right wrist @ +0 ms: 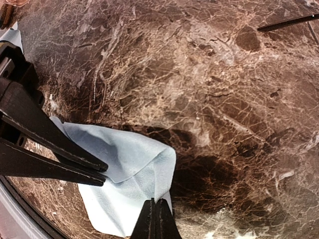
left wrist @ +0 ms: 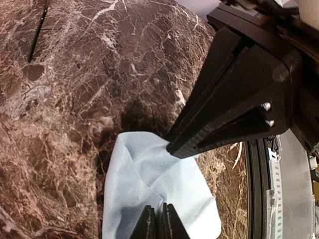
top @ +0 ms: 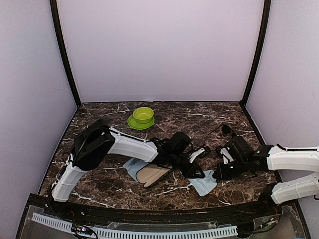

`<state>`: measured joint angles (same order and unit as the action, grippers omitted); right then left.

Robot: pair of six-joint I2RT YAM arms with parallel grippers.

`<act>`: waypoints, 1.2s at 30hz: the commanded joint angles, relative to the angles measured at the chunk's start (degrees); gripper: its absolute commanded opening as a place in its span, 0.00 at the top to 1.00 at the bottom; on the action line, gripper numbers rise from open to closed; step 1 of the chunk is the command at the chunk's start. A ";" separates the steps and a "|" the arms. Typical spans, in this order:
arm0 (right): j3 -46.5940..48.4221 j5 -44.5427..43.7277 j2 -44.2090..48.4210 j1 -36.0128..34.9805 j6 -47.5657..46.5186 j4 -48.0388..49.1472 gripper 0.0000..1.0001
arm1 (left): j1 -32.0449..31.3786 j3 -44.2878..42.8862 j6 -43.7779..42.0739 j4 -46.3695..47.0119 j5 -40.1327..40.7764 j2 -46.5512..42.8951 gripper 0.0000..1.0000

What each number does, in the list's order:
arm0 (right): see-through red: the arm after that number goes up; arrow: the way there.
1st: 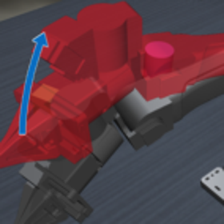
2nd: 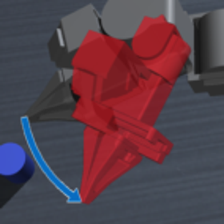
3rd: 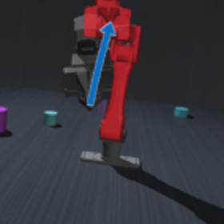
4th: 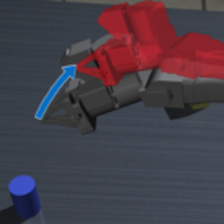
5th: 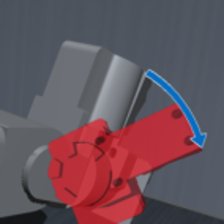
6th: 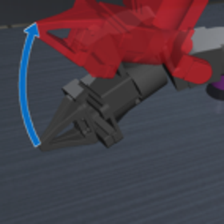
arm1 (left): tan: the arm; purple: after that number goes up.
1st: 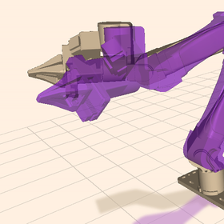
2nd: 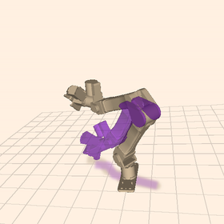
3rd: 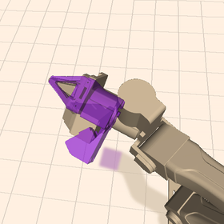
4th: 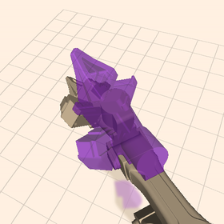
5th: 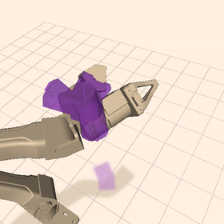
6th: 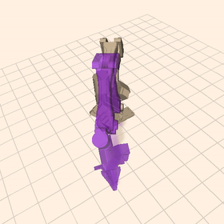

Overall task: Organize the sunglasses
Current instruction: Pick up the corner of the glasses cleaning cloth at the corner of the board.

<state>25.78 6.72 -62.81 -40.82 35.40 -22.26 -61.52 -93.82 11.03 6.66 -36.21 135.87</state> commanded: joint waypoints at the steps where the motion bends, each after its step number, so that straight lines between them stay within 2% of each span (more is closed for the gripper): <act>1: -0.59 0.40 -0.13 0.39 -0.50 1.43 1.00 | 0.52 -0.95 1.67 1.87 -0.66 -0.96 0.88; 6: -0.62 0.44 -0.24 0.39 -0.56 1.44 1.00 | 0.53 -0.63 1.44 1.65 -0.02 -0.99 0.85; 13: -0.67 0.39 -0.17 0.37 -0.50 1.44 1.00 | 0.52 -0.13 1.08 1.84 -0.60 -0.88 0.90; 22: -0.73 0.40 -0.22 0.39 -0.42 1.51 1.00 | 0.52 0.36 1.14 2.11 -1.41 -0.90 0.80; 36: -0.66 0.31 -0.07 0.39 -0.42 1.50 1.00 | 0.52 0.30 1.36 2.02 -2.30 -0.07 0.85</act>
<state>25.78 6.70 -62.81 -40.82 35.38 -22.26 -61.04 -93.80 12.49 7.68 -37.17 135.87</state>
